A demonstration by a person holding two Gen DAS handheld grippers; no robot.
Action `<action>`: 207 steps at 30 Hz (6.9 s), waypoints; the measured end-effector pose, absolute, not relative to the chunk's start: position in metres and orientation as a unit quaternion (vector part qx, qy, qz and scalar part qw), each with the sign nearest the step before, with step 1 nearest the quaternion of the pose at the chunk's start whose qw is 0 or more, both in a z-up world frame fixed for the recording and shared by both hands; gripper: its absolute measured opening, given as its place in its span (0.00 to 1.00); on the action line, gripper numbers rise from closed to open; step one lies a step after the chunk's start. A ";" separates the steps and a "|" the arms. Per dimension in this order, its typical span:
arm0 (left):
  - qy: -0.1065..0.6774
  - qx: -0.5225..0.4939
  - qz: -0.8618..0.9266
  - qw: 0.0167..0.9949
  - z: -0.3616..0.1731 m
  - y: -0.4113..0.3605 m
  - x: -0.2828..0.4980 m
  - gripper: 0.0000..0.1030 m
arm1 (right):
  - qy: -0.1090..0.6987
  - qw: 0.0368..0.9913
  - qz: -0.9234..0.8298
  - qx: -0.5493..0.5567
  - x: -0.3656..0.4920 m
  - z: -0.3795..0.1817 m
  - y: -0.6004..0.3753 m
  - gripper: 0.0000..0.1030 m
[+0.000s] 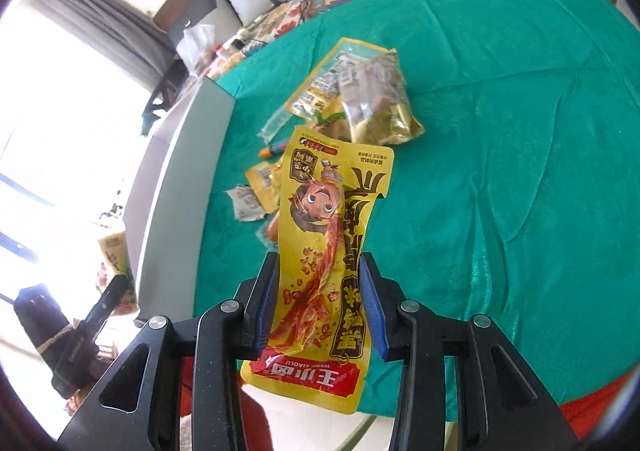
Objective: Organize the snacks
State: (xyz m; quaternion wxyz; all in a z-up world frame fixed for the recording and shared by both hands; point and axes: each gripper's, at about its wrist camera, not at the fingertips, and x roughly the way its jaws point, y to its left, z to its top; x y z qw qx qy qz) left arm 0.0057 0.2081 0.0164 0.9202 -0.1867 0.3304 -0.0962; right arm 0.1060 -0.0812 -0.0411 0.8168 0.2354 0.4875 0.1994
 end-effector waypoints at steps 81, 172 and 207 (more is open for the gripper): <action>0.479 -0.022 0.036 0.877 -0.142 0.068 0.077 1.00 | 0.433 0.901 0.020 -0.006 0.100 -0.153 -0.185 0.94; 0.449 -0.006 0.005 0.894 -0.143 0.071 0.073 1.00 | 0.421 0.907 0.004 0.001 0.098 -0.152 -0.188 0.94; 0.465 -0.006 -0.003 0.885 -0.142 0.072 0.078 1.00 | 0.420 0.907 0.004 0.001 0.099 -0.152 -0.188 0.94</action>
